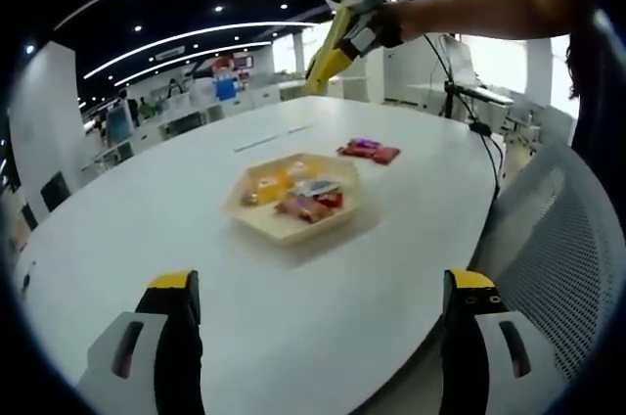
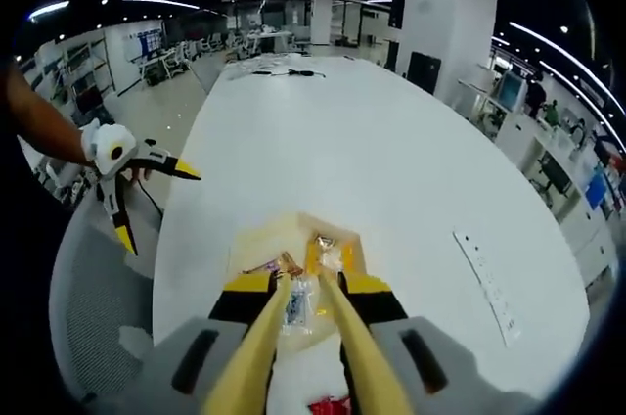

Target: Place the target food into the container with the food tongs after gripping and lifting it, then release it inside without dropping or visibly crushing the food.

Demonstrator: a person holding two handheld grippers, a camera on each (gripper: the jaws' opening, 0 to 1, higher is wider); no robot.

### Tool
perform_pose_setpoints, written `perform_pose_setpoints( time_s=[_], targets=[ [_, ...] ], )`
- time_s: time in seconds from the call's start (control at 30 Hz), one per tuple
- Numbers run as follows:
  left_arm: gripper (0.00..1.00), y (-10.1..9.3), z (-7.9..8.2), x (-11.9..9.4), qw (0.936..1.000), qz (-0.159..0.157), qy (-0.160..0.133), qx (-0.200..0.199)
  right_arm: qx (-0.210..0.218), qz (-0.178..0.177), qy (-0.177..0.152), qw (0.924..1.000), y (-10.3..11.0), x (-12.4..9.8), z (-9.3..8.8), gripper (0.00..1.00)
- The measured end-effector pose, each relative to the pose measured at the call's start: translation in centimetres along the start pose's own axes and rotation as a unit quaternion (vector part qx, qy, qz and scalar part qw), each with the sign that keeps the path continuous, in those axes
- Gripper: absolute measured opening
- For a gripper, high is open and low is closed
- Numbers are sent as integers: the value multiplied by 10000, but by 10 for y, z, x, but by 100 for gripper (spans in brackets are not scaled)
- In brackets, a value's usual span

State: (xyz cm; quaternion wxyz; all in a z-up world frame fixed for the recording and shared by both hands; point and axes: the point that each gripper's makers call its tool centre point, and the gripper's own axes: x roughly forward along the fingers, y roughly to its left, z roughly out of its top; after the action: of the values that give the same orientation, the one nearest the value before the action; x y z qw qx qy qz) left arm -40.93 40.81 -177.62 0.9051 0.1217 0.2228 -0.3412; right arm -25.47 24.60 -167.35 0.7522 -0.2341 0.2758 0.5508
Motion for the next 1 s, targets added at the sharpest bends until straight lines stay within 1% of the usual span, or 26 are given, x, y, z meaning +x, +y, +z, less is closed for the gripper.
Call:
perform_pose_setpoints(
  time_s=[0.07,0.13,0.3,0.37,0.47,0.53,0.77,1.0],
  targets=[
    [100,3,-2,0,10000,62,39,36,-47,-37,-3,10000,-1,-7,-5,24],
    [100,1,1,0,10000,25,-24,3,-41,-90,17,9999,-4,-17,-15,24],
    [100,1,-1,0,10000,14,0,18,-71,-64,33,9999,-3,-34,-30,25],
    [100,1,1,-1,10000,5,-39,14,-155,-27,8,9999,-1,-38,-34,25],
    [100,1,0,-1,10000,23,-15,17,-349,-9,-48,9994,1,-45,-38,25],
    [100,2,0,-1,10000,29,-19,22,-283,-1,-79,9996,1,-48,-41,25],
    [100,1,-1,-1,10000,31,36,39,-270,-69,-152,9995,-3,-61,-52,25],
    [100,3,-3,0,9999,66,69,33,-361,-10,-90,9993,-2,-73,-69,25]
  ],
)
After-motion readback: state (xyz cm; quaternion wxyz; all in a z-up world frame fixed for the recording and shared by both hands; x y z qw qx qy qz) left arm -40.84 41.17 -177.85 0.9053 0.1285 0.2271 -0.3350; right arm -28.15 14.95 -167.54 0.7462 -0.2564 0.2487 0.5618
